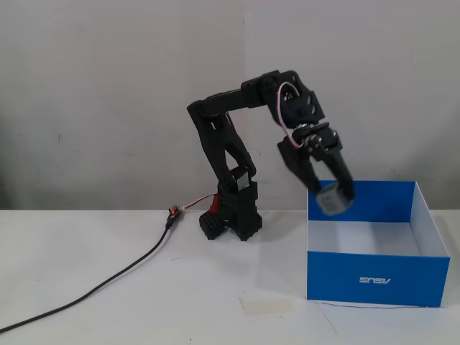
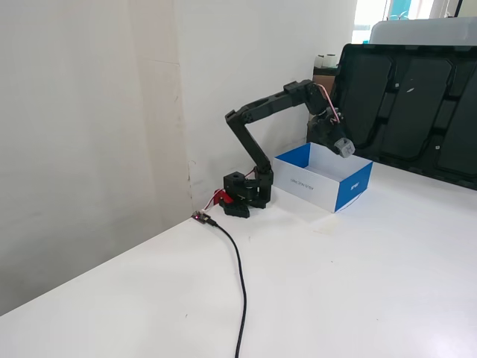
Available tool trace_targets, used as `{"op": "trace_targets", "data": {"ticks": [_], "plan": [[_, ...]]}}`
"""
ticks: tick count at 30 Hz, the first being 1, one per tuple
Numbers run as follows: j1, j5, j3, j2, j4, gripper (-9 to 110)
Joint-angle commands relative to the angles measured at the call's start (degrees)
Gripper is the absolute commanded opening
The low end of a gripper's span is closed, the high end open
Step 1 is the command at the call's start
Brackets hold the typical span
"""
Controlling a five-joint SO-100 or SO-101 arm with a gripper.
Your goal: Pick the gray block and keep it in the box.
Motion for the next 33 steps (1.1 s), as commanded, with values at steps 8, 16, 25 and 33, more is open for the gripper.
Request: {"op": "trace_targets", "data": {"ticks": [8,16,25,33], "plan": [[-16.17,8.17,4.22,4.39,-1.67,13],[-18.98,8.53,6.77,1.93,-5.89,13],[-19.60,8.44,5.45,-2.72,-9.32,13],[-19.42,7.73,5.98,-4.48,-9.58,24]]}}
